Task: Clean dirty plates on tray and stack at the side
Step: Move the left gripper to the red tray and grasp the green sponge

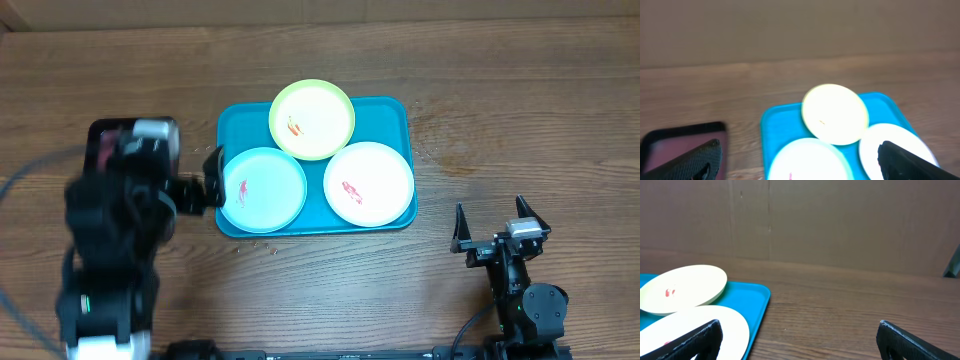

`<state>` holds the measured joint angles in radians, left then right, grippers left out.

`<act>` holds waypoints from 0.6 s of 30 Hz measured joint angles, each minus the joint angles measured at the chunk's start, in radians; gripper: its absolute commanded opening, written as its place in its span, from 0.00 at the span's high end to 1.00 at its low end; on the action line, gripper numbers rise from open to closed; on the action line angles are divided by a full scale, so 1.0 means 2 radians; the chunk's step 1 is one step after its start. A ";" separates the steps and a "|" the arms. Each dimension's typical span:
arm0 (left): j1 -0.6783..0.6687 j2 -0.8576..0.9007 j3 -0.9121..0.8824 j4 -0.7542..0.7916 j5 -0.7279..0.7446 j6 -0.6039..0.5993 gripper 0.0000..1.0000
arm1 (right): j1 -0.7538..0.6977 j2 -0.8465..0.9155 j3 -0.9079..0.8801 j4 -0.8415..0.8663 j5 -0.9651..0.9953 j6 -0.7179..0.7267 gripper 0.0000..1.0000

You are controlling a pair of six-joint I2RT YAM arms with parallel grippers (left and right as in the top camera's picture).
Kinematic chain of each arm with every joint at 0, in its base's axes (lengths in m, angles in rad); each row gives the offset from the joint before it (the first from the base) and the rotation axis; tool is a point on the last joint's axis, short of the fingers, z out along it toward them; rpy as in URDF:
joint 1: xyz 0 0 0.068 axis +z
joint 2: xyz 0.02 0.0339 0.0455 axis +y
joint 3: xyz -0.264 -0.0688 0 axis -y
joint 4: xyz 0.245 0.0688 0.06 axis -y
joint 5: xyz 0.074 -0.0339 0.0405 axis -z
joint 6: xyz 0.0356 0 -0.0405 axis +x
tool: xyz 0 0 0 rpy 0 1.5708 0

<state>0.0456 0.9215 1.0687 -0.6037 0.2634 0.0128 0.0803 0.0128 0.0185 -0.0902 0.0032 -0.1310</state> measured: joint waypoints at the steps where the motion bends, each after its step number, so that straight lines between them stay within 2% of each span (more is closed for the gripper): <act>1: 0.000 0.022 0.014 -0.002 0.010 0.002 0.00 | 0.000 0.000 0.000 0.000 0.000 0.000 0.00; 4: 0.001 0.082 0.059 -0.026 0.008 -0.009 0.00 | 0.000 0.000 0.000 0.000 0.000 0.000 0.00; 9: 0.030 0.174 0.160 -0.154 -0.094 -0.096 0.00 | 0.000 0.000 0.000 0.000 0.000 0.000 0.00; 11: 0.045 0.201 0.189 -0.183 -0.122 -0.120 0.00 | 0.000 0.000 0.000 0.000 0.000 0.000 0.00; 12: 0.052 0.212 0.197 -0.188 -0.135 -0.137 0.00 | 0.000 0.000 0.000 0.000 0.000 0.000 0.00; 18: 0.059 0.254 0.202 -0.200 -0.172 -0.151 0.00 | 0.000 0.000 0.000 0.000 0.000 0.000 0.00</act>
<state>0.1642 1.4288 1.4731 -1.0042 -0.0799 -0.2897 0.0803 0.0128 0.0185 -0.0898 0.0036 -0.1310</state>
